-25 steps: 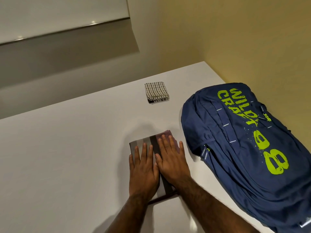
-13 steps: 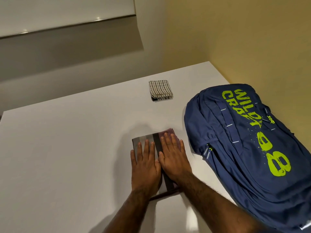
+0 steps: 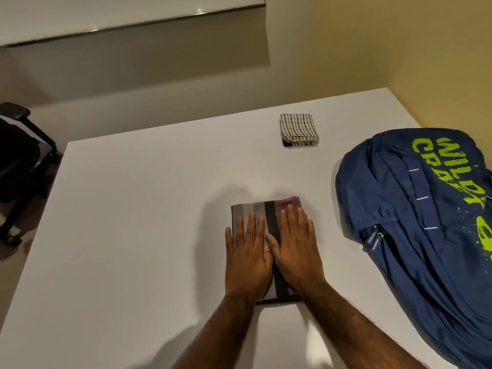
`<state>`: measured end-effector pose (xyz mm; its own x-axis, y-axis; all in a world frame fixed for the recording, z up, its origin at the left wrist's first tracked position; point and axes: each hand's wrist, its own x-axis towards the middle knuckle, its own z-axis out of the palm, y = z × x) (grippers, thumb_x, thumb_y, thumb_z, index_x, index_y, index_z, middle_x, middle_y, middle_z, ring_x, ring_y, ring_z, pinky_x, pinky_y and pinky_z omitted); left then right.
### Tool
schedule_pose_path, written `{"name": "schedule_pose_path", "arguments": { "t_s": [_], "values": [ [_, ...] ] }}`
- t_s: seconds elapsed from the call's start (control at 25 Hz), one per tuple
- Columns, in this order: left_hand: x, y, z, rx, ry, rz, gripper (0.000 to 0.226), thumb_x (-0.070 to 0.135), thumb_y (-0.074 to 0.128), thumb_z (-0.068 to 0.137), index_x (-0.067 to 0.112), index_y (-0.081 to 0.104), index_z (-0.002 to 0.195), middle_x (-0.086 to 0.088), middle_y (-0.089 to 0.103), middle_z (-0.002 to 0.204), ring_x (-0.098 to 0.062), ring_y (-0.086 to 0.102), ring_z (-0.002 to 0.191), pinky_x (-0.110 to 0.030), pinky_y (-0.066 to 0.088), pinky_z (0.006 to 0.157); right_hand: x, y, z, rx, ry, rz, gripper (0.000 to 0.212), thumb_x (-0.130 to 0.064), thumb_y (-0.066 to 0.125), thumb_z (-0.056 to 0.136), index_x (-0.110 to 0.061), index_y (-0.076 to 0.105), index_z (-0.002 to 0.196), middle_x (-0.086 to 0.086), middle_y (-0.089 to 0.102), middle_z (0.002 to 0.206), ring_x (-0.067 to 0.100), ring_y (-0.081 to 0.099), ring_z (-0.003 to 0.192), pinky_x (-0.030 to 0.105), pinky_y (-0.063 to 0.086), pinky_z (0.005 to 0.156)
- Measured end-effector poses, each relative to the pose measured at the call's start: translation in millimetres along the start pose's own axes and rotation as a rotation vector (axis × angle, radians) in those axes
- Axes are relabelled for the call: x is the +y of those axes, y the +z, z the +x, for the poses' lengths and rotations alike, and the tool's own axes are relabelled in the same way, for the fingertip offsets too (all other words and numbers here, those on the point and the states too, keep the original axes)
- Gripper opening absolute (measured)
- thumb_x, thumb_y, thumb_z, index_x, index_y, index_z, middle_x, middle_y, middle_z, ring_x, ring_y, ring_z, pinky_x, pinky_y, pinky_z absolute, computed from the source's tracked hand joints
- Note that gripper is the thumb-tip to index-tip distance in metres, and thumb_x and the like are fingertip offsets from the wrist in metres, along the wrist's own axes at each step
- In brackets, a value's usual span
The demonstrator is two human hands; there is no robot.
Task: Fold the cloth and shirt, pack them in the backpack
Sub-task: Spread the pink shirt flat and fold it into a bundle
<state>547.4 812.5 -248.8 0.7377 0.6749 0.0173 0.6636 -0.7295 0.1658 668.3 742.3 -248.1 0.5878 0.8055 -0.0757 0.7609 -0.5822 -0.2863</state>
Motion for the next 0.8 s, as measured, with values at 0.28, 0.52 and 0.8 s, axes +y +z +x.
{"name": "schedule_pose_path", "arguments": {
  "t_s": [0.28,0.52,0.8],
  "values": [
    [-139,-26,-60,-0.004,-0.113,0.092,0.064,0.041,0.028,0.107,0.02,0.009,0.165,-0.004,0.005,0.172,-0.026,-0.003,0.159,-0.054,0.001,0.125,-147,38,-20,-0.034,-0.077,0.057,0.078,-0.065,0.009,0.102,-0.017,-0.014,0.159,0.007,-0.025,0.166,0.023,-0.026,0.152,0.046,-0.003,0.126],
    [-200,-33,-87,-0.012,-0.146,0.108,0.062,0.041,0.022,0.108,0.02,0.01,0.165,-0.003,0.003,0.172,-0.026,-0.004,0.159,-0.053,0.002,0.125,-208,57,-35,-0.051,-0.101,0.011,0.075,-0.061,0.014,0.104,-0.015,-0.006,0.161,0.009,-0.017,0.168,0.024,-0.021,0.154,0.047,0.0,0.126],
    [-201,-40,-106,-0.018,-0.143,0.081,0.064,0.049,0.017,0.109,0.017,0.021,0.163,-0.009,0.014,0.171,-0.031,0.011,0.157,-0.058,0.011,0.122,-201,44,-45,-0.162,-0.107,-0.091,0.079,-0.071,0.0,0.098,-0.024,-0.018,0.159,0.0,-0.027,0.164,0.023,-0.024,0.152,0.048,-0.018,0.122]
  ]
}}
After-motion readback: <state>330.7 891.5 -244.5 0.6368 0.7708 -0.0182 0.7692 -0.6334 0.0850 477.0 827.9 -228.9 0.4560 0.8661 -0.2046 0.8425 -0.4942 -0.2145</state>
